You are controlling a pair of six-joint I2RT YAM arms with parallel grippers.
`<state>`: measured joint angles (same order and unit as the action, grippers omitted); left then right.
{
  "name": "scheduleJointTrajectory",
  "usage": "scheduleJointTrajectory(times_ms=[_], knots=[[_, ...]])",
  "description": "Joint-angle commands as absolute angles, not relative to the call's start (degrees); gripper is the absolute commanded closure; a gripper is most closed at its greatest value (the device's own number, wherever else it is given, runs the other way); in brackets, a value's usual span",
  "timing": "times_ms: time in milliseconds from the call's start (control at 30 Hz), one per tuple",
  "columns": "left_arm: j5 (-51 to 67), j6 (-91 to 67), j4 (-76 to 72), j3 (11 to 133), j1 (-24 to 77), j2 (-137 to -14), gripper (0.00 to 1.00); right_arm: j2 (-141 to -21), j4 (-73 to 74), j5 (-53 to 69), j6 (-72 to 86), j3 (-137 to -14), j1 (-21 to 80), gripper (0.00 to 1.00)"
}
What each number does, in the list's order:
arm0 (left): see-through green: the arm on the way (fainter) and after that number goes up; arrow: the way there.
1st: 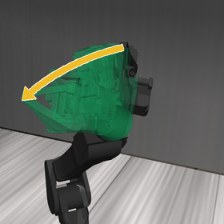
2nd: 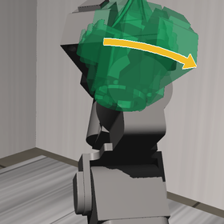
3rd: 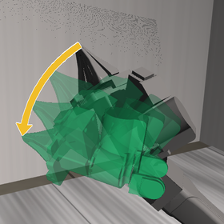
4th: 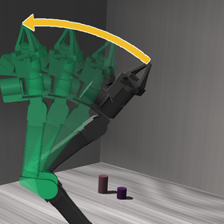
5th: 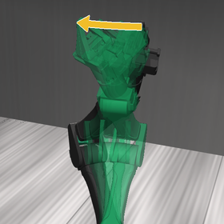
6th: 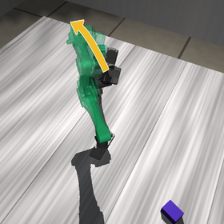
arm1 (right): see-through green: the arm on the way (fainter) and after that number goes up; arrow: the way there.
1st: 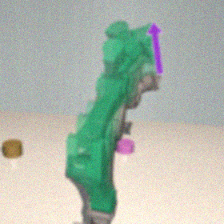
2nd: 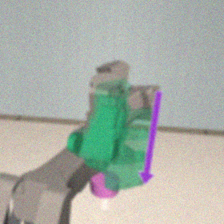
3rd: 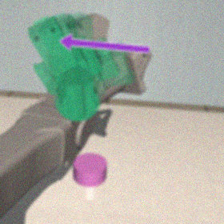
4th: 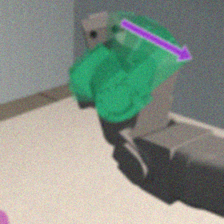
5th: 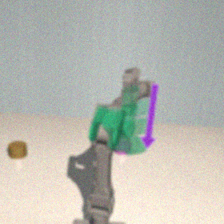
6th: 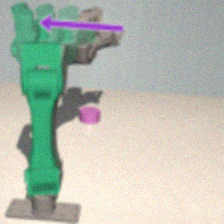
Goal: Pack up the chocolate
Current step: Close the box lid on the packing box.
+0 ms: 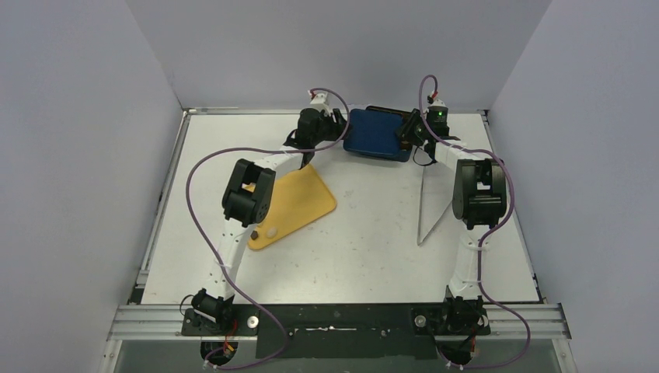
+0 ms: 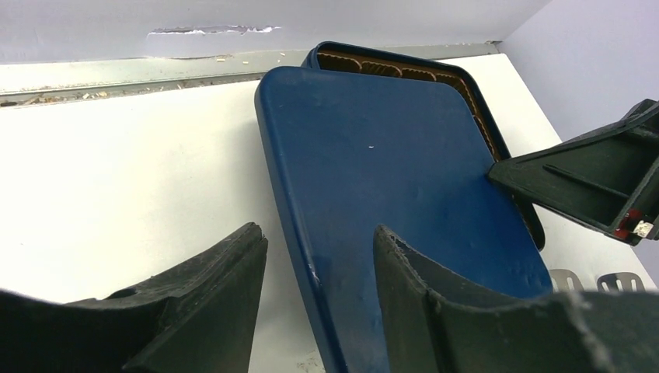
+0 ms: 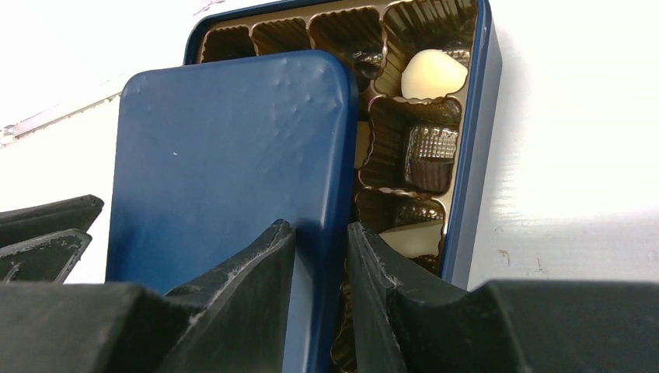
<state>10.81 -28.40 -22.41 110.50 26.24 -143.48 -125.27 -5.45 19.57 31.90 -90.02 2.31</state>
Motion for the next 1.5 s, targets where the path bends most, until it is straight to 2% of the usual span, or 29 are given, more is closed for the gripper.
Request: scheduleJointTrajectory(times_ms=[0,633,1467], knots=[[12.3,-30.0,-23.5,112.4,26.0,-145.1,0.51,-125.9,-5.5,19.0,30.5,-91.9,2.5,0.69],[16.1,-34.2,-28.0,114.8,26.8,-146.7,0.71,-123.7,-12.3,23.1,32.7,-88.6,1.5,0.71],[17.0,-32.5,-32.9,125.4,28.3,-153.6,0.71,-121.6,-14.3,22.8,34.0,-88.5,0.2,0.72]])
